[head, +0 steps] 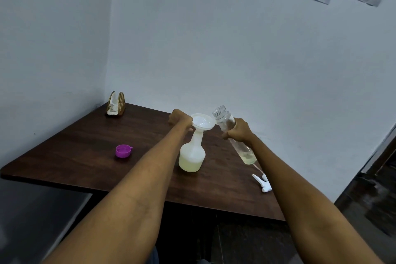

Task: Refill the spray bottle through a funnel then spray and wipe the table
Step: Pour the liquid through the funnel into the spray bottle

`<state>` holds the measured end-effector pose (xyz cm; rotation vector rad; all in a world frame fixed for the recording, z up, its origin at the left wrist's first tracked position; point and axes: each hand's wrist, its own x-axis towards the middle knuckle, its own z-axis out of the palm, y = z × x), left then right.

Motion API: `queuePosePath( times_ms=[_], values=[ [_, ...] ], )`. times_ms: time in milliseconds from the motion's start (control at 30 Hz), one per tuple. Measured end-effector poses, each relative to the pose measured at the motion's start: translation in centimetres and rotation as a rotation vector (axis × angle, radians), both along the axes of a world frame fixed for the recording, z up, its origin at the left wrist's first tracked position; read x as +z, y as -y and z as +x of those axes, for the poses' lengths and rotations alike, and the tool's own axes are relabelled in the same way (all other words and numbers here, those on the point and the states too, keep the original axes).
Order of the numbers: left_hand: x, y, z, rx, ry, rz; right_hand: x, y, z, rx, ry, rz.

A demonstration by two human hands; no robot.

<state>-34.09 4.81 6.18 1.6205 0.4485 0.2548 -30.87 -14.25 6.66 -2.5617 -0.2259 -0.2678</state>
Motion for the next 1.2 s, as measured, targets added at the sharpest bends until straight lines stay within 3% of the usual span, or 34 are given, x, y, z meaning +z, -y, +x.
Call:
queuePosePath(
  times_ms=[133, 333, 800, 1200],
  values=[
    [0.2, 0.1, -0.3, 0.000, 0.005, -0.001, 0.8, 0.2, -0.4, 0.014, -0.028, 0.102],
    [0.0, 0.3, 0.1, 0.006, -0.003, -0.025, 1.3, 0.0, -0.6, 0.017, -0.023, 0.083],
    [-0.1, 0.5, 0.1, 0.020, -0.004, 0.014, 1.1, 0.1, -0.2, -0.048, 0.168, -0.435],
    [-0.2, 0.3, 0.3, 0.021, 0.004, -0.009, 1.3, 0.5, 0.0, -0.074, 0.302, -0.592]
  ],
)
